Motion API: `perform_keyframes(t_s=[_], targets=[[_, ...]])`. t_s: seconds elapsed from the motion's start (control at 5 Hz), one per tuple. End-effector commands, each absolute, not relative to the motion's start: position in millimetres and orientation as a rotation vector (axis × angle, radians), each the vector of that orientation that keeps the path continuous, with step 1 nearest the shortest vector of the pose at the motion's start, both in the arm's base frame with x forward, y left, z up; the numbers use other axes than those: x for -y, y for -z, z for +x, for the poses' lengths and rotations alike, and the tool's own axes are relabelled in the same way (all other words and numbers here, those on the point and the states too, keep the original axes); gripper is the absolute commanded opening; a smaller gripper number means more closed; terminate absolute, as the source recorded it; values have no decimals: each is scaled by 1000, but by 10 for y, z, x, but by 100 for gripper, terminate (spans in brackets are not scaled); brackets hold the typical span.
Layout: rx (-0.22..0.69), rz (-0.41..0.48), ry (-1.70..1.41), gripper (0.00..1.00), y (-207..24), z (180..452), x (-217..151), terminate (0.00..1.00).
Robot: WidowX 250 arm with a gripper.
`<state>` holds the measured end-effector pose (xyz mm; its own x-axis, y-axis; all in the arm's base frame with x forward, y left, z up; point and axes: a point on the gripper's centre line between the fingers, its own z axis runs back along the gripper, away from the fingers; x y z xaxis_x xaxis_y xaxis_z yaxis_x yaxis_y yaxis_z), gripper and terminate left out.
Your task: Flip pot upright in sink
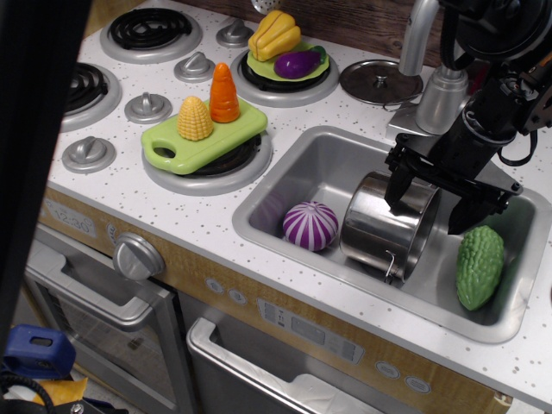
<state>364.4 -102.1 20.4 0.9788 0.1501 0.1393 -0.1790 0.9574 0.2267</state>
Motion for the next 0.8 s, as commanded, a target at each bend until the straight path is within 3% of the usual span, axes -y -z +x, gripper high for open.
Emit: perform_keyframes(t_s=[0.0, 0.6], targets=[[121, 241, -167, 100, -204, 3644, 1021, 0], [196, 492, -73, 100, -118, 3771, 979, 0]])
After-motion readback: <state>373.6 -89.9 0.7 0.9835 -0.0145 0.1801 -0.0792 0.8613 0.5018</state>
